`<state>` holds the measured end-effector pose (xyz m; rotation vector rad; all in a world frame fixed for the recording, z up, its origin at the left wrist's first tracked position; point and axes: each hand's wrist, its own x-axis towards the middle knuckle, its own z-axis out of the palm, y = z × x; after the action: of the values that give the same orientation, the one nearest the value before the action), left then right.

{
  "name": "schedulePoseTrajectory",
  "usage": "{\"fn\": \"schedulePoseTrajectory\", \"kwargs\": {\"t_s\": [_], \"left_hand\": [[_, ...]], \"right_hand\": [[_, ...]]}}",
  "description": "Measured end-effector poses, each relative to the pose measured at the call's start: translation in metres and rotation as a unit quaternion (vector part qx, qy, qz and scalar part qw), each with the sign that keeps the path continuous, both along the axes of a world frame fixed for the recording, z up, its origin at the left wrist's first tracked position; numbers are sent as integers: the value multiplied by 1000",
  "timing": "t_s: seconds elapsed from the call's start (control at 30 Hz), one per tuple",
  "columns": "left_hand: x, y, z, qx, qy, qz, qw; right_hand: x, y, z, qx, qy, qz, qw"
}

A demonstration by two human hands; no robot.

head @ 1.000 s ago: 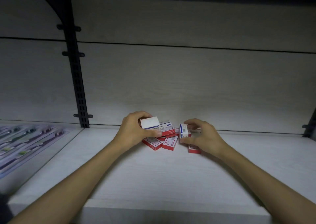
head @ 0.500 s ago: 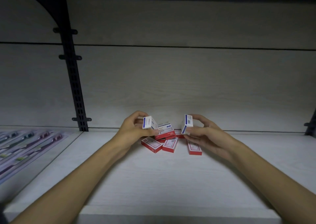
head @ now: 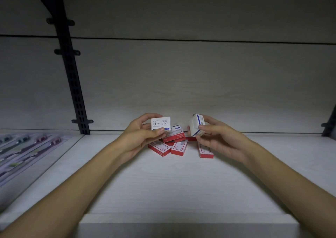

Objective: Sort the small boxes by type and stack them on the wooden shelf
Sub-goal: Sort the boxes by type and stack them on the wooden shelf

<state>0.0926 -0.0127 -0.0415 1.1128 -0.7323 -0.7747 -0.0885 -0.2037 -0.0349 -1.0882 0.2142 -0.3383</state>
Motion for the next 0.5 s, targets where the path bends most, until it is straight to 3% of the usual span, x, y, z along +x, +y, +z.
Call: {"fn": "schedulePoseTrajectory", "kwargs": {"t_s": [0.37, 0.5], "left_hand": [[-2, -1, -1, 12, 7, 1, 1000], [-3, -1, -1, 17, 6, 0, 1000]], "right_hand": [[-4, 3, 2, -56, 17, -5, 998], [-5, 3, 4, -157, 49, -27, 986]]}}
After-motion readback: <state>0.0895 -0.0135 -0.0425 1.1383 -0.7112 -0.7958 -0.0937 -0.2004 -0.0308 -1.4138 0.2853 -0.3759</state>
